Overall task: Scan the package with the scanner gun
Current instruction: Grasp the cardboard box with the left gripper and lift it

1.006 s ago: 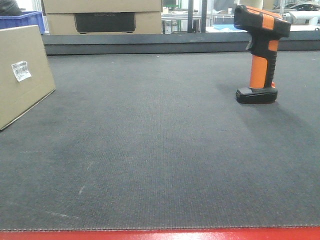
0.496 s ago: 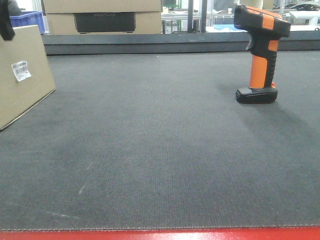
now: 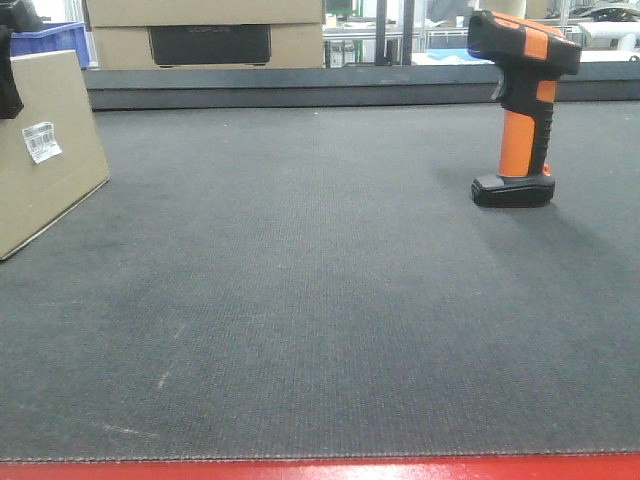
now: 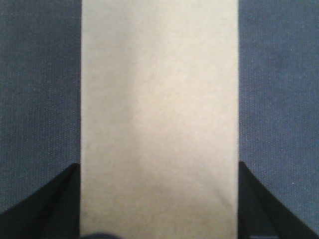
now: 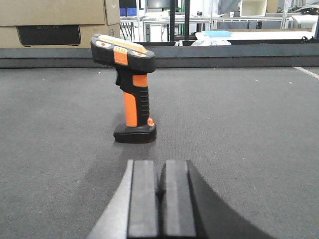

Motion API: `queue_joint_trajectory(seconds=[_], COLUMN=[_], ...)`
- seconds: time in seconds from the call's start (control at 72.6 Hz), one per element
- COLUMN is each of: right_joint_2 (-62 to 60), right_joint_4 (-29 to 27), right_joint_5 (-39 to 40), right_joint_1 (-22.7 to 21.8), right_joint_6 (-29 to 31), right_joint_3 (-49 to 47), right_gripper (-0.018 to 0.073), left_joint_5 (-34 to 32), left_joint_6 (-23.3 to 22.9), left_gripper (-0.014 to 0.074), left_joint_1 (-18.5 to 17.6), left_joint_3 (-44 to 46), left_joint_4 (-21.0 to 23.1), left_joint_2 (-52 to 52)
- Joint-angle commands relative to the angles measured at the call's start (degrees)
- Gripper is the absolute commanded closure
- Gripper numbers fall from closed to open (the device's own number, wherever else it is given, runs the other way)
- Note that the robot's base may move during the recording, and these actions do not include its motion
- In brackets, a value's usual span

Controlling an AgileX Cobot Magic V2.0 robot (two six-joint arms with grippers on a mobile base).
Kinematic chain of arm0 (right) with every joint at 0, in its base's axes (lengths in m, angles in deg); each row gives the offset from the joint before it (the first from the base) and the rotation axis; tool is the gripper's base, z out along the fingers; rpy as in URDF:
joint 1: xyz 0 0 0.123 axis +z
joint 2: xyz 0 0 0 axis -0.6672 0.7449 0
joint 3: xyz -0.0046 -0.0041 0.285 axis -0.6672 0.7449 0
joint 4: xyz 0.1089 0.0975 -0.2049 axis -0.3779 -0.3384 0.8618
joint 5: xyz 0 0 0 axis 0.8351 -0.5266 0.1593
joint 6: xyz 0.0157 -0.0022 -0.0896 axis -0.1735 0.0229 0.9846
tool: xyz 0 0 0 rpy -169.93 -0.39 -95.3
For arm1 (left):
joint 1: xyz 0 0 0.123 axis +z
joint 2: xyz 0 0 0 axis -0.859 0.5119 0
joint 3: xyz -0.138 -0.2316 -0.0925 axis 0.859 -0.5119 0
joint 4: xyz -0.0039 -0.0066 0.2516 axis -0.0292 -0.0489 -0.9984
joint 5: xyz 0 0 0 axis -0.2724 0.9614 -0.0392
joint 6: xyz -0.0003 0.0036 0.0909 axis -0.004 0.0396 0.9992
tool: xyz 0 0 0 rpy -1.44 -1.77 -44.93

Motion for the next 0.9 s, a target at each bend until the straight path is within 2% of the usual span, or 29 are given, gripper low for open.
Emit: queue_joint_trajectory(seconds=[0.0,0.069,0.22,0.289,0.358,0.441,0.592,0.758,0.826,0.882], right_joint_2=[-0.15,-0.15,-0.15,-0.15,-0.15,-0.15,-0.15,-0.15,-0.15,-0.15], right_joint_4=[-0.15,-0.15,-0.15,-0.15,-0.15,-0.15,-0.15,0.13,0.42,0.42], right_joint_5=[0.96,0.96,0.96,0.96,0.96,0.96,0.96,1.11,1.99,2.1], right_joint_1=[-0.31,-0.31,-0.31,-0.31,-0.31,-0.31,-0.31,-0.31,-0.31,-0.31], right_joint_6=[0.14,0.14,0.14,0.14,0.14,0.14,0.14,0.14,0.14,0.14], right_joint_3=[0.01,0.01,0.01,0.01,0.01,0.01,0.01,0.01,0.01,0.01], right_gripper=[0.0727,0.0727,0.0727,0.0727,0.0727,0.0727,0.0727,0.0727,0.0727,0.0727], left_joint_5=[0.0,-0.53,-1.39,-1.16,-1.55,-2.48,-7.04,-11.09,-13.09,-13.09], left_joint_6=[-0.52,-0.5,-0.5,-0.5,-0.79,-4.9,-9.08,-11.61,-14.83,-15.54], left_gripper=[0.0706,0.0708,0.0708,0.0708,0.0708,0.0708,0.0708,0.0708,0.0708,0.0708], left_joint_1=[-0.11,-0.11,-0.36,-1.36,-3.03,-5.66,-10.73,-16.0,-17.52,-18.18], left_joint_3=[0.45,0.47,0.47,0.47,0.47,0.25,-0.37,-0.46,-0.93,-0.93], left_joint_4=[3.38,7.7,21.57,25.76,26.41,25.32,24.56,23.12,21.83,21.42], left_joint_2=[-0.48,-1.31,-3.19,-3.67,-3.77,-3.77,-3.77,-3.67,-3.27,-2.65])
